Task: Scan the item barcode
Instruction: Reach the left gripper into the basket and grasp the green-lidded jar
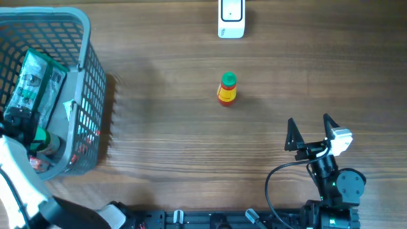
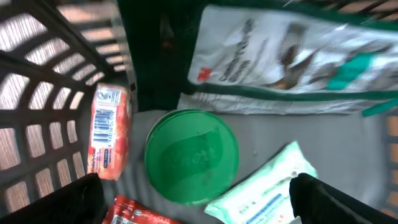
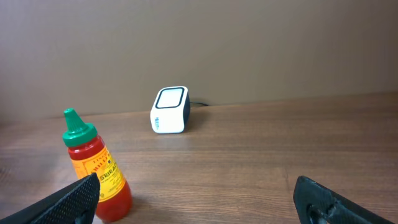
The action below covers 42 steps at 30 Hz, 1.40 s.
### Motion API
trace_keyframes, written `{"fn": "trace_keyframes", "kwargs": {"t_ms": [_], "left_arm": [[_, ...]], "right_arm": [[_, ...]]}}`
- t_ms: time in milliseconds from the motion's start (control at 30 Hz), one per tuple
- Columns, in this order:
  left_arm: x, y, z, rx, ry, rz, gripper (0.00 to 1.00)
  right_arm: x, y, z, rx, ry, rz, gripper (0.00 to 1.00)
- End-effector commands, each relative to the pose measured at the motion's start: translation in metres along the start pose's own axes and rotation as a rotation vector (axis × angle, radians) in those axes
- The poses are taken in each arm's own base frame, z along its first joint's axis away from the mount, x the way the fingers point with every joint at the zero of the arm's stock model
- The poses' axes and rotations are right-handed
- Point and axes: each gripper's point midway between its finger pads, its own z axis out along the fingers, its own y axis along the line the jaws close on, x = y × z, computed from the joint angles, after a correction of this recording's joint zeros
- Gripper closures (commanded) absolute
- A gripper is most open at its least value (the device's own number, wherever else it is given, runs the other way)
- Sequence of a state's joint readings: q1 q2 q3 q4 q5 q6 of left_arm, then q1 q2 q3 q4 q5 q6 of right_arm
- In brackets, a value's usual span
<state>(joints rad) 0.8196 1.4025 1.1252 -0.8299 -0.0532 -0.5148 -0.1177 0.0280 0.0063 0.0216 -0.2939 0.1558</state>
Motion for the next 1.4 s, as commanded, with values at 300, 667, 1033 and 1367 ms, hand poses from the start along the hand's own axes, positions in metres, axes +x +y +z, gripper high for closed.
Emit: {"fn": "trace_keyframes", "kwargs": {"t_ms": [300,667,1033,1367], "left_arm": [[0.015,0.005,0.062,-0.073,0.128,-0.014,0.0],[0.01,-0.004,0.066,-0.035,0.113,-0.016,0.05],[0.027,0.001,0.077,-0.057,0.192,-0.01,0.25],[0.012,-0.008,0.048,-0.002,0.111,-0.013,0.34]], "right_arm": [[-0.001,-0.002,0.0,0.012,-0.006,0.001,0.0],[-0.001,-0.002,0.0,0.012,-0.006,0.0,0.0],[-0.001,-0.002,0.0,0.012,-0.006,0.0,0.0],[-0.001,-0.002,0.0,0.012,-0.006,0.001,0.0]]}}
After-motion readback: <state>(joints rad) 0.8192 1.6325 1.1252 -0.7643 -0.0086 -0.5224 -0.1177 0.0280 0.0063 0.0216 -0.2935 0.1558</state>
